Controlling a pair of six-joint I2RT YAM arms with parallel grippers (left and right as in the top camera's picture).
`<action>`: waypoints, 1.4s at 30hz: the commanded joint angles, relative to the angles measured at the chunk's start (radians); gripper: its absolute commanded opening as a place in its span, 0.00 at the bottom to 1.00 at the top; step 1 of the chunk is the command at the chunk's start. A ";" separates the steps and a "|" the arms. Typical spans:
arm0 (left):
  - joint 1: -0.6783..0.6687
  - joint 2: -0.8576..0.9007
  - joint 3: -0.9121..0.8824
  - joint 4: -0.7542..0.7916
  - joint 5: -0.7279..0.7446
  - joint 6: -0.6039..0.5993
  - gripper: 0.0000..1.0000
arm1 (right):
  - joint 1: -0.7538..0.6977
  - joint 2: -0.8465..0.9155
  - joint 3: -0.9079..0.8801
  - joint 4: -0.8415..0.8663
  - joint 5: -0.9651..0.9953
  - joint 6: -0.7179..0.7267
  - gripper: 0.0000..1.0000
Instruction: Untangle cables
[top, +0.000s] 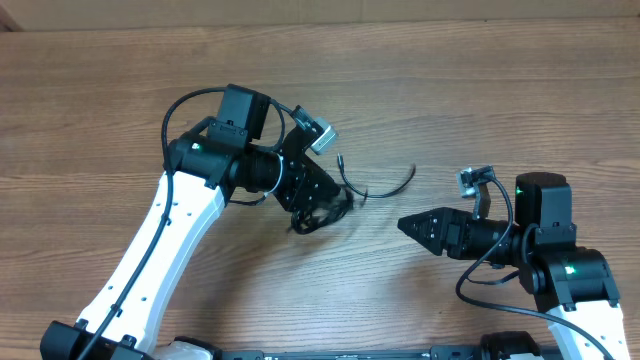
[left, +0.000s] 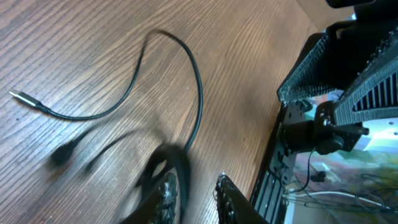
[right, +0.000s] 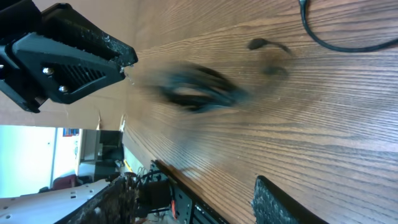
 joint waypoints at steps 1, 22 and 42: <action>0.005 -0.022 0.019 0.005 0.037 -0.008 0.04 | 0.000 -0.006 0.003 0.006 -0.022 -0.013 0.58; -0.066 0.017 -0.070 -0.001 -0.542 0.195 1.00 | 0.000 -0.006 0.003 0.001 0.091 -0.012 0.58; -0.115 0.254 -0.077 0.155 -0.632 0.286 0.80 | 0.000 0.095 0.003 0.014 0.110 -0.012 0.58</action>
